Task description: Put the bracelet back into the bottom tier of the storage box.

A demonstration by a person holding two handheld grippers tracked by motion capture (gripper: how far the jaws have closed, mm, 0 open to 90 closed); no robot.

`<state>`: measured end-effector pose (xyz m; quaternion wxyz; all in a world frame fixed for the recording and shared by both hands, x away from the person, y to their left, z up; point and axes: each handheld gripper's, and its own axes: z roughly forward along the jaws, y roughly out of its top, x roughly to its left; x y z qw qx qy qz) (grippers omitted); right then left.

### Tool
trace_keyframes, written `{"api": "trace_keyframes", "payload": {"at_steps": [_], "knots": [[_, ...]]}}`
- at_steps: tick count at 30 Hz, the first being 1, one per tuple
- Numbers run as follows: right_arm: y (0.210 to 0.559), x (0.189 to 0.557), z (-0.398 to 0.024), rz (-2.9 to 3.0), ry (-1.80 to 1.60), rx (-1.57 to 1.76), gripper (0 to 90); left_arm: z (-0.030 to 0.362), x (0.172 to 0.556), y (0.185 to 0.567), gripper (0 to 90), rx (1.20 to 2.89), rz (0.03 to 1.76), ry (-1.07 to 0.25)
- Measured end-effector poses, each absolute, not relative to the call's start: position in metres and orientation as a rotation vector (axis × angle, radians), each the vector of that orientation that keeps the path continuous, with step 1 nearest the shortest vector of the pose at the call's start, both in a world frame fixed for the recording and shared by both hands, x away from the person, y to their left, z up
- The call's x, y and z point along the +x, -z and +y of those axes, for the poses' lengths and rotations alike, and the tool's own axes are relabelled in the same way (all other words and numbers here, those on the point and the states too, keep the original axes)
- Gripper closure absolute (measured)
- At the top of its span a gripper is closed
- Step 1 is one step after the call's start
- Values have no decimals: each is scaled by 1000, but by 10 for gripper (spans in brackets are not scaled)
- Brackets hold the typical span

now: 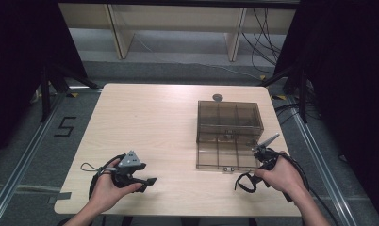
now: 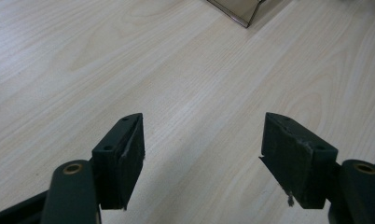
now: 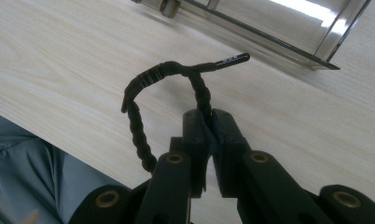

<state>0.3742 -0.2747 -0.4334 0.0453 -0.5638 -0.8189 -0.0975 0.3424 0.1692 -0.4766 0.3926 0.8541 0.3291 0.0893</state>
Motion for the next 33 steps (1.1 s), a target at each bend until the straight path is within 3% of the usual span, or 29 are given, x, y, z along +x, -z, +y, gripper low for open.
{"api": "trace_keyframes", "payload": {"at_steps": [33], "knots": [[418, 412, -294, -2439, 292, -1819, 851, 171, 344, 476, 301, 2176, 822, -248]]}}
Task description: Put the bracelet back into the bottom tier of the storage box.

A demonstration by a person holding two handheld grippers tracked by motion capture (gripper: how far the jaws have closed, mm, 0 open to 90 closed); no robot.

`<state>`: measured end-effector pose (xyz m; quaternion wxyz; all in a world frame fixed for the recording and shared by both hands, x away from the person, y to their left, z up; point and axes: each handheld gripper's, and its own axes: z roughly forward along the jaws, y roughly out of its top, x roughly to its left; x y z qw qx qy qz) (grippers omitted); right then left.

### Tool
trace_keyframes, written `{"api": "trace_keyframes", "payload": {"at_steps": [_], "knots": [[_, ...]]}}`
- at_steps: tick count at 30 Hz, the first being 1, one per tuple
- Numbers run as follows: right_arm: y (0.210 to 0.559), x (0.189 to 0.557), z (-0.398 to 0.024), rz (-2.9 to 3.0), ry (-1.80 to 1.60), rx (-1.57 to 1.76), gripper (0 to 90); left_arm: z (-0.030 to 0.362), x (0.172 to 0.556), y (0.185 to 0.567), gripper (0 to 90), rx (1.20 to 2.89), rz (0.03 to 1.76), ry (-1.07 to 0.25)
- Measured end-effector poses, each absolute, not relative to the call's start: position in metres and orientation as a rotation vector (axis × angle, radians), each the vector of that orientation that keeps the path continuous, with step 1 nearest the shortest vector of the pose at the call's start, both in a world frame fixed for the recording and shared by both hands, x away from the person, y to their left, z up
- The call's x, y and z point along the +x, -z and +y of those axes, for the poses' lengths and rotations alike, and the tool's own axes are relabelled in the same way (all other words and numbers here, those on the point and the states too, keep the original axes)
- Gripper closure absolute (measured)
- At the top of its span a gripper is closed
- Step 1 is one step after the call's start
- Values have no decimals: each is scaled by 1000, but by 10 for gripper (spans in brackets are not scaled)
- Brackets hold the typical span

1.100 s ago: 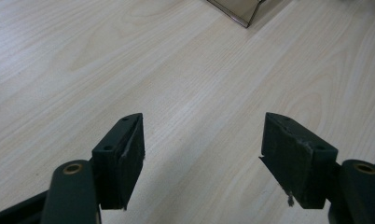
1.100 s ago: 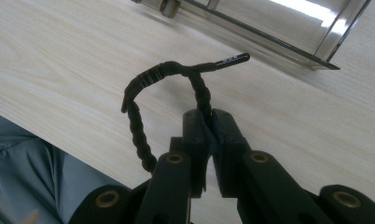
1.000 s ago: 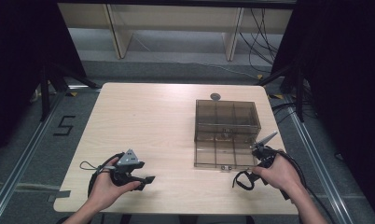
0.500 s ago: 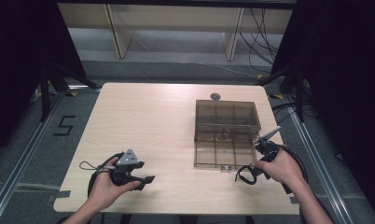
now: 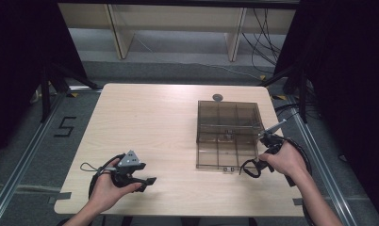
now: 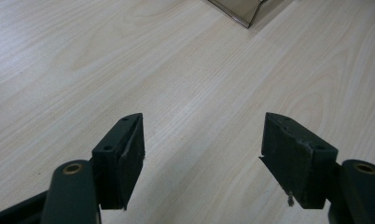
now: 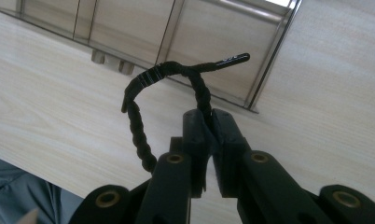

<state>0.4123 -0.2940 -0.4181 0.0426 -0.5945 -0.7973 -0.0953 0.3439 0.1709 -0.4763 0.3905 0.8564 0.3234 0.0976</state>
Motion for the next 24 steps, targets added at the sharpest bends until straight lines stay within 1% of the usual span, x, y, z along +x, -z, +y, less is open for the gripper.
{"api": "trace_keyframes", "payload": {"at_steps": [3, 7, 9, 11, 15, 17, 19, 22, 23, 24], "knots": [[416, 416, -294, -2390, 273, -1843, 850, 170, 344, 476, 301, 2173, 820, -238], [418, 421, -296, -2429, 329, -1836, 851, 170, 344, 476, 301, 2175, 818, -237], [415, 423, -294, -2373, 281, -1859, 850, 170, 344, 476, 301, 2174, 819, -238], [417, 424, -293, -2388, 319, -1873, 851, 171, 344, 476, 301, 2174, 822, -245], [412, 430, -293, -2372, 283, -1868, 851, 171, 344, 476, 301, 2175, 820, -241], [414, 432, -295, -2397, 323, -1865, 851, 171, 344, 476, 301, 2180, 819, -248], [411, 434, -294, -2354, 276, -1886, 851, 171, 344, 476, 301, 2177, 820, -246], [415, 437, -296, -2384, 313, -1880, 851, 171, 344, 476, 301, 2173, 820, -237], [415, 436, -292, -2324, 309, -1928, 850, 171, 344, 476, 301, 2170, 826, -237], [417, 437, -295, -2375, 314, -1888, 851, 171, 344, 476, 301, 2169, 827, -237]]}}
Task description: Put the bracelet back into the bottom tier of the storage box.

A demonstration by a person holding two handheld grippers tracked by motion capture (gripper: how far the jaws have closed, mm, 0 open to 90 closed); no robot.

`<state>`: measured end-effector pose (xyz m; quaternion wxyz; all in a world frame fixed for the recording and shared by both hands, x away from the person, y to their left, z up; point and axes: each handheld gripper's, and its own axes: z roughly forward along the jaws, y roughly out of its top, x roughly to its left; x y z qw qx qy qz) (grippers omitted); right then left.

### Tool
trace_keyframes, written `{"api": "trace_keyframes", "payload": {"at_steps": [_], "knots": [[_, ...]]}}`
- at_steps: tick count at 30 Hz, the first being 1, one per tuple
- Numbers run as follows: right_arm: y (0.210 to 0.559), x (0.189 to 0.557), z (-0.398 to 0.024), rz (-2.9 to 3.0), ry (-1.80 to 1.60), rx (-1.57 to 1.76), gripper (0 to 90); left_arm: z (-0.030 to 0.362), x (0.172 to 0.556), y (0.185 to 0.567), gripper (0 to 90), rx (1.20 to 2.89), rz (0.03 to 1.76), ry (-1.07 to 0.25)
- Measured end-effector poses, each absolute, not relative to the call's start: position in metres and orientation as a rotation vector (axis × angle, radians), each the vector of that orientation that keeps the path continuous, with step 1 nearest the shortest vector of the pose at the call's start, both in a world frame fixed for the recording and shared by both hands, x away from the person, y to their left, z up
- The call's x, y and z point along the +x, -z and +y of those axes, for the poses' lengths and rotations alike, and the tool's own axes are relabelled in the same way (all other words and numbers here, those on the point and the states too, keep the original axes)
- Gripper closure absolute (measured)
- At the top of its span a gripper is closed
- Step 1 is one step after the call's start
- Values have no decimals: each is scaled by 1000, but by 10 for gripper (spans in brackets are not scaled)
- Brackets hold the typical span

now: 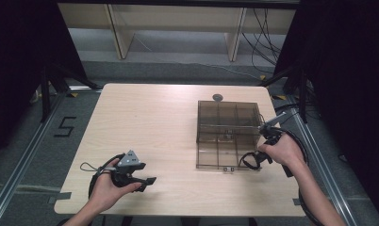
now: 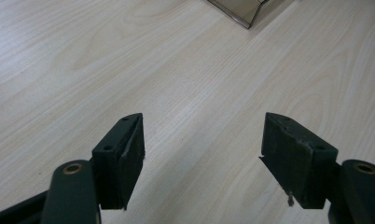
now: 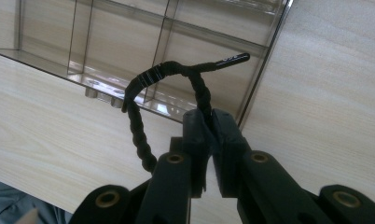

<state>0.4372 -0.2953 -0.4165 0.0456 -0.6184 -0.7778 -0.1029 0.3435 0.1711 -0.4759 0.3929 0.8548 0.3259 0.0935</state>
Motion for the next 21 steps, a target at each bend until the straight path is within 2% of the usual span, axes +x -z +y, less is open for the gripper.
{"api": "trace_keyframes", "payload": {"at_steps": [21], "knots": [[434, 453, -298, -2329, 251, -1911, 851, 172, 344, 476, 301, 2170, 821, -240]]}}
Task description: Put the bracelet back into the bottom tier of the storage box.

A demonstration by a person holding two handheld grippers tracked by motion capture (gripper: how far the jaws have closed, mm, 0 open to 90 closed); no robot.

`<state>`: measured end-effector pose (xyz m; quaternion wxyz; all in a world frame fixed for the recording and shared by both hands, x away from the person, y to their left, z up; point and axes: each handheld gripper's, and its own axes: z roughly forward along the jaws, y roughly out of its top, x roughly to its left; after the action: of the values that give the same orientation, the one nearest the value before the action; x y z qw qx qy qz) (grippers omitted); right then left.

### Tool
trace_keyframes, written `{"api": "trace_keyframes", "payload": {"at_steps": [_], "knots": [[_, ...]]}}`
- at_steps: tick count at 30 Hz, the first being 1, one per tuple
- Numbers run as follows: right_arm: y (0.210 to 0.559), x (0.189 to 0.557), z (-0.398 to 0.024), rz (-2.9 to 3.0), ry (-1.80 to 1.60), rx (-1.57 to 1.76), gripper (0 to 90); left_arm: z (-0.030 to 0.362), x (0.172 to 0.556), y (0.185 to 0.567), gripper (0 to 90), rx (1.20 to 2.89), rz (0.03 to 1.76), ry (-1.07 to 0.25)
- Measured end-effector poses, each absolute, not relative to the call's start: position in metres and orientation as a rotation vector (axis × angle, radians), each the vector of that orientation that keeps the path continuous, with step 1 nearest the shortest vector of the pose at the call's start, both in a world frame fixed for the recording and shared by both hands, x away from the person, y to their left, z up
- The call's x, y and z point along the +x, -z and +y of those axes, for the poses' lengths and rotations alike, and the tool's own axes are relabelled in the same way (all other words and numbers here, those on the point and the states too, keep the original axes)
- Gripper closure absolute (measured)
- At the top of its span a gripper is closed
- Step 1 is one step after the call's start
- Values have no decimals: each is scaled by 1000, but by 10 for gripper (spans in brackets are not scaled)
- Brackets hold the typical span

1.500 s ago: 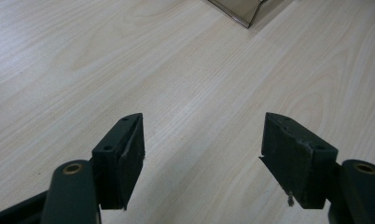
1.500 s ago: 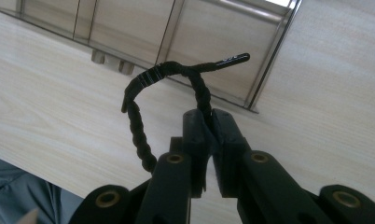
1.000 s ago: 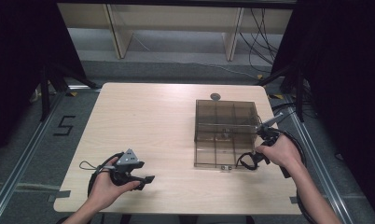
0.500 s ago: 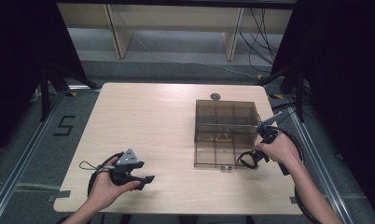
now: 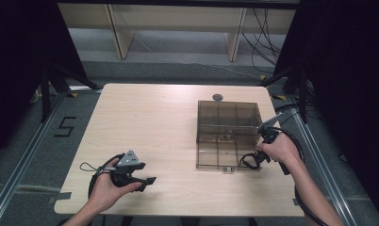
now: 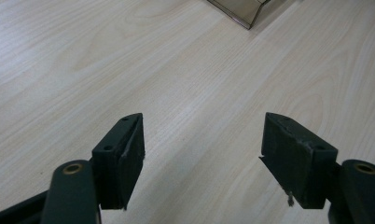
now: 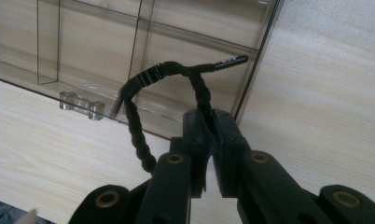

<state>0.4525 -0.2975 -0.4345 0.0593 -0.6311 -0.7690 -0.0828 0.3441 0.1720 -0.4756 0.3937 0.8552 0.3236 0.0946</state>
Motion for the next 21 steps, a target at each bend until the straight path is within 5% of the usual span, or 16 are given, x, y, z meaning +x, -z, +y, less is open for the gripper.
{"api": "trace_keyframes", "payload": {"at_steps": [21], "knots": [[445, 465, -294, -2317, 179, -1910, 849, 172, 344, 476, 301, 2165, 824, -241]]}}
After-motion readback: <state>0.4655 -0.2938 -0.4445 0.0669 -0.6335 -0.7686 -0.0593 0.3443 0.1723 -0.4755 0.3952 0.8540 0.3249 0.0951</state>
